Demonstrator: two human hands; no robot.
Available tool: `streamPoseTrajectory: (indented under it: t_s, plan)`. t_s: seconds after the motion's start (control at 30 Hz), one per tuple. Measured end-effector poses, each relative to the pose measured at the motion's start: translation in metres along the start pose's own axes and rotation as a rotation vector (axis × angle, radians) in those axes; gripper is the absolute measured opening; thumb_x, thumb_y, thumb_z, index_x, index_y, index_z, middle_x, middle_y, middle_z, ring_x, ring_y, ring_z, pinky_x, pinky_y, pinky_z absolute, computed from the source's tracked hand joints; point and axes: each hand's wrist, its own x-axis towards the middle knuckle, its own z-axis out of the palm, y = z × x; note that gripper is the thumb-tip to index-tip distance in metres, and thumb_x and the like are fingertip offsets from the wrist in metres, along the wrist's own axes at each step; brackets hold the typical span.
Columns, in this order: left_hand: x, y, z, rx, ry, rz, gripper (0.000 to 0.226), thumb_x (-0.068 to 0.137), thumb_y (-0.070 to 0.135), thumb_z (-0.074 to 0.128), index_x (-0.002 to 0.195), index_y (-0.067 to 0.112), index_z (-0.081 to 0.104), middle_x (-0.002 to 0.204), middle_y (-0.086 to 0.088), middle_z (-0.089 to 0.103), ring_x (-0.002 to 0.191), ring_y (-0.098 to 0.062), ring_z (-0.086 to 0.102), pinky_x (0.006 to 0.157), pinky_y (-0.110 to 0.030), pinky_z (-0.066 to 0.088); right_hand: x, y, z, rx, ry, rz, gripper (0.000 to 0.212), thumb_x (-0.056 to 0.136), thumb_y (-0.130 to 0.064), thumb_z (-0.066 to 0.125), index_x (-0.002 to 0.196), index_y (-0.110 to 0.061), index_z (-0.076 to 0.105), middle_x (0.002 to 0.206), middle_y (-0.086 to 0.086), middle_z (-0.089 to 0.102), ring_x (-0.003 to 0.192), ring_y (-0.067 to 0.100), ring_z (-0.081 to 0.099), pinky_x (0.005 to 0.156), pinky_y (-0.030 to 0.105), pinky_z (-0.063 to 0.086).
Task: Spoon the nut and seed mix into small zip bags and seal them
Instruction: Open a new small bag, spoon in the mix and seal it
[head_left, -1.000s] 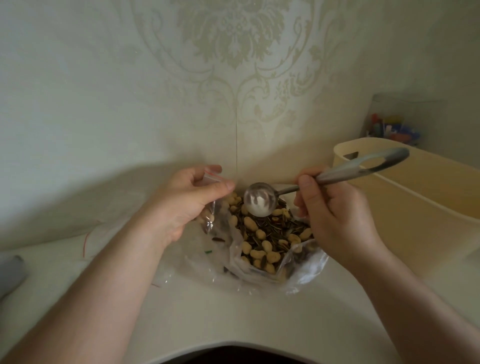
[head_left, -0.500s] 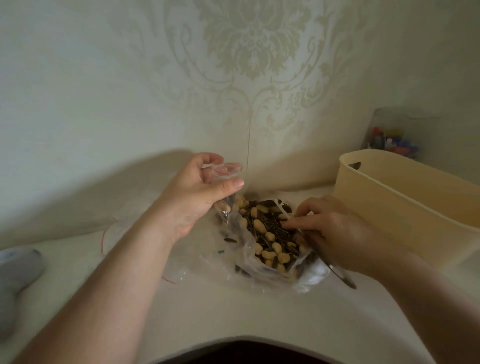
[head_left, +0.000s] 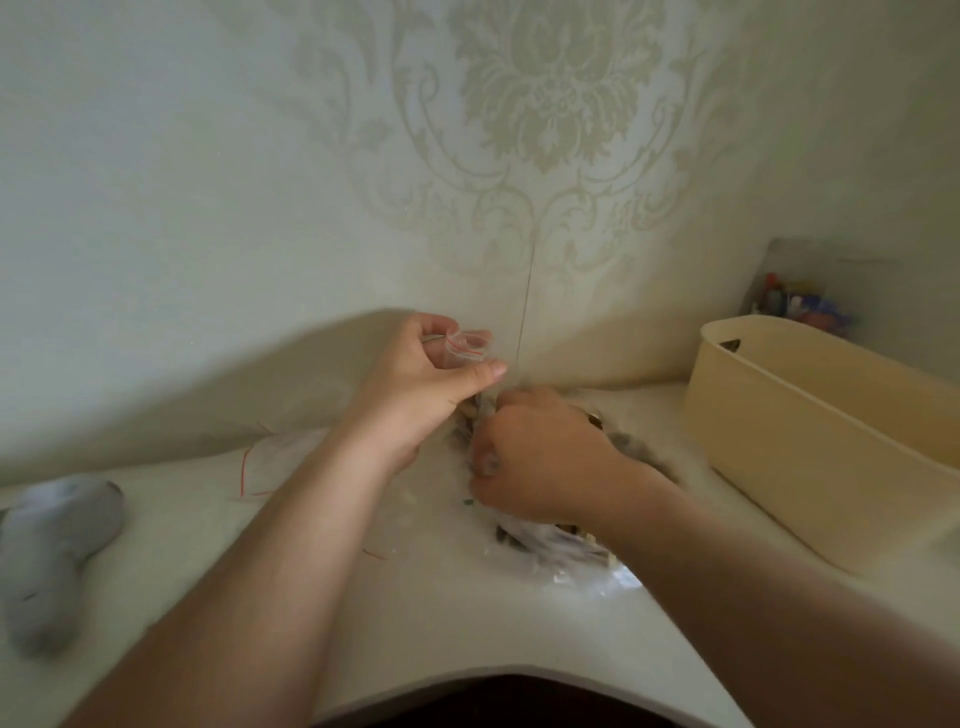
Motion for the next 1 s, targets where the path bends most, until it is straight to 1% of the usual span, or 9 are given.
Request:
streamPoseTrajectory:
  t_s: [0.13, 0.23, 0.3, 0.37, 0.5, 0.6, 0.8, 0.87, 1.0]
  plan:
    - [0.003, -0.003, -0.001, 0.029, 0.04, -0.004, 0.054, 0.077, 0.009, 0.092, 0.114, 0.021, 0.053, 0.106, 0.011, 0.08, 0.105, -0.018, 0.076, 0.097, -0.041, 0.06, -0.001, 0.005, 0.005, 0.009, -0.042, 0.041, 0.019, 0.085, -0.034, 0.063, 0.076, -0.024, 0.049, 0.08, -0.011, 0.032, 0.1, 0.026, 0.045, 0.086, 0.039, 0.048]
    - [0.001, -0.001, 0.001, 0.037, 0.039, 0.002, 0.054, 0.078, 0.008, 0.091, 0.114, 0.021, 0.053, 0.103, 0.015, 0.08, 0.096, -0.009, 0.075, 0.091, -0.036, 0.061, -0.002, 0.012, 0.006, 0.109, -0.012, 0.076, 0.009, 0.08, -0.031, 0.064, 0.079, -0.022, 0.065, 0.082, -0.009, 0.056, 0.092, 0.019, 0.056, 0.083, 0.037, 0.054]
    - [-0.002, 0.001, 0.003, 0.046, 0.021, 0.023, 0.054, 0.08, 0.005, 0.089, 0.117, 0.019, 0.052, 0.101, 0.018, 0.08, 0.085, -0.001, 0.072, 0.08, -0.026, 0.059, -0.007, 0.022, -0.003, 0.21, -0.002, 0.157, 0.012, 0.083, -0.029, 0.066, 0.084, -0.027, 0.077, 0.08, -0.012, 0.067, 0.076, 0.005, 0.061, 0.066, 0.022, 0.051]
    - [-0.006, 0.005, 0.004, 0.078, -0.02, 0.052, 0.056, 0.08, 0.005, 0.088, 0.119, 0.018, 0.05, 0.105, 0.017, 0.079, 0.083, 0.002, 0.071, 0.077, -0.022, 0.057, -0.014, 0.034, -0.022, 0.357, 0.116, 0.253, 0.01, 0.09, -0.031, 0.068, 0.087, -0.034, 0.078, 0.079, -0.015, 0.068, 0.069, 0.0, 0.062, 0.058, 0.015, 0.046]
    - [-0.017, 0.016, 0.008, 0.217, -0.113, 0.108, 0.066, 0.076, 0.02, 0.094, 0.123, 0.025, 0.049, 0.116, 0.022, 0.075, 0.09, -0.002, 0.072, 0.08, -0.023, 0.059, -0.019, 0.045, -0.051, 0.761, 0.536, 0.352, 0.004, 0.093, -0.032, 0.075, 0.091, -0.035, 0.076, 0.082, -0.014, 0.074, 0.073, 0.004, 0.07, 0.067, 0.022, 0.061]
    - [-0.023, 0.02, 0.015, 0.288, -0.158, 0.141, 0.067, 0.075, 0.022, 0.094, 0.123, 0.027, 0.048, 0.113, 0.023, 0.076, 0.086, 0.002, 0.072, 0.071, -0.017, 0.056, -0.015, 0.04, -0.054, 0.857, 0.572, 0.311, 0.005, 0.091, -0.031, 0.078, 0.094, -0.035, 0.077, 0.084, -0.019, 0.074, 0.078, 0.0, 0.069, 0.072, 0.023, 0.06]
    - [-0.024, 0.012, 0.02, 0.193, -0.222, 0.02, 0.068, 0.07, 0.02, 0.097, 0.121, 0.023, 0.052, 0.116, 0.015, 0.077, 0.095, -0.01, 0.077, 0.082, -0.038, 0.064, -0.035, 0.063, -0.041, 0.722, 0.585, 0.343, 0.019, 0.099, -0.024, 0.069, 0.108, -0.039, 0.073, 0.095, -0.017, 0.07, 0.067, 0.002, 0.065, 0.051, 0.015, 0.053]
    - [-0.023, 0.009, 0.021, 0.161, -0.203, -0.014, 0.077, 0.057, 0.035, 0.099, 0.12, 0.024, 0.056, 0.113, 0.009, 0.078, 0.096, -0.012, 0.077, 0.085, -0.045, 0.065, -0.054, 0.083, -0.035, 0.593, 0.476, 0.311, 0.022, 0.1, -0.019, 0.067, 0.103, -0.04, 0.072, 0.092, -0.017, 0.067, 0.071, -0.012, 0.061, 0.053, 0.005, 0.046]
    - [-0.018, 0.006, 0.023, 0.116, -0.164, -0.087, 0.076, 0.05, 0.041, 0.095, 0.117, 0.02, 0.065, 0.098, 0.006, 0.081, 0.09, -0.013, 0.078, 0.088, -0.039, 0.063, -0.094, 0.118, -0.019, 0.235, -0.059, 0.202, 0.046, 0.095, -0.013, 0.072, 0.087, -0.058, 0.069, 0.097, -0.024, 0.062, 0.095, -0.017, 0.053, 0.073, 0.003, 0.043]
